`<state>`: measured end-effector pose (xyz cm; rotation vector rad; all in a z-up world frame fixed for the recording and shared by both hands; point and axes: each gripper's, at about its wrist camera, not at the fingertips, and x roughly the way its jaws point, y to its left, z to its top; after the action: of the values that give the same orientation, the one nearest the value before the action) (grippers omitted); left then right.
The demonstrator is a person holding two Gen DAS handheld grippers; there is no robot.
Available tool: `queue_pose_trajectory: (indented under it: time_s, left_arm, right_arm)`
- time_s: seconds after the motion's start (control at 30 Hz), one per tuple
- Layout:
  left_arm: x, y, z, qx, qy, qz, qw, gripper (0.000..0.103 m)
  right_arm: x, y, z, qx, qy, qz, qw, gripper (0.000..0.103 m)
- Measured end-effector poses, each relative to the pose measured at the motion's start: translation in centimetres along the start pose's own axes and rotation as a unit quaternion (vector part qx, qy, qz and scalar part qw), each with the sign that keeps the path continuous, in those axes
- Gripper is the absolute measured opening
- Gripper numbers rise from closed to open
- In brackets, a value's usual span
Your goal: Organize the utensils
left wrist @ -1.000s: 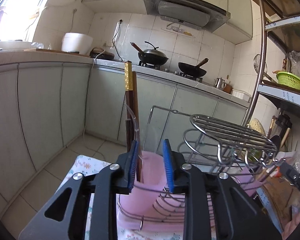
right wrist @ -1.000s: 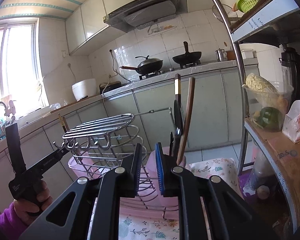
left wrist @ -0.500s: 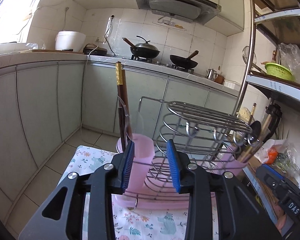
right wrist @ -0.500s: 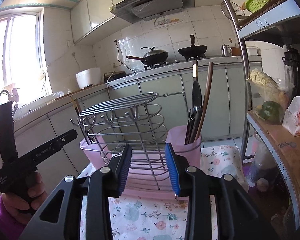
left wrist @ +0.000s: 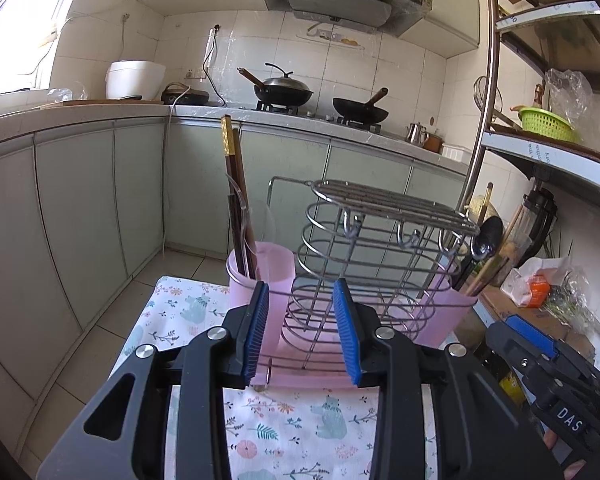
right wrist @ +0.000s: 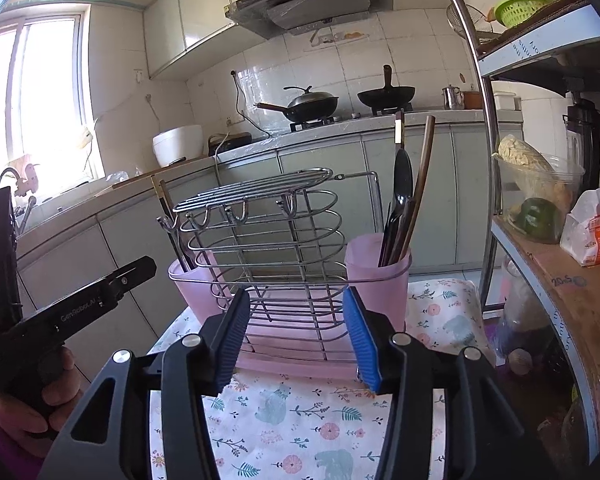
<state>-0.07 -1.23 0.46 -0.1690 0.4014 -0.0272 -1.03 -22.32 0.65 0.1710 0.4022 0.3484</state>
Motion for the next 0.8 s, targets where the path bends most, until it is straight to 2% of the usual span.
queue_pose_trajectory:
  time_s: [0.8]
  left_arm:
    - [-0.2,0.1,-1.1,0.002,0.033,-0.006,0.9994,0.034]
  right_arm:
    - [0.8,1.1,-0.9,-0.02,0.016,-0.018,1.0,0.048]
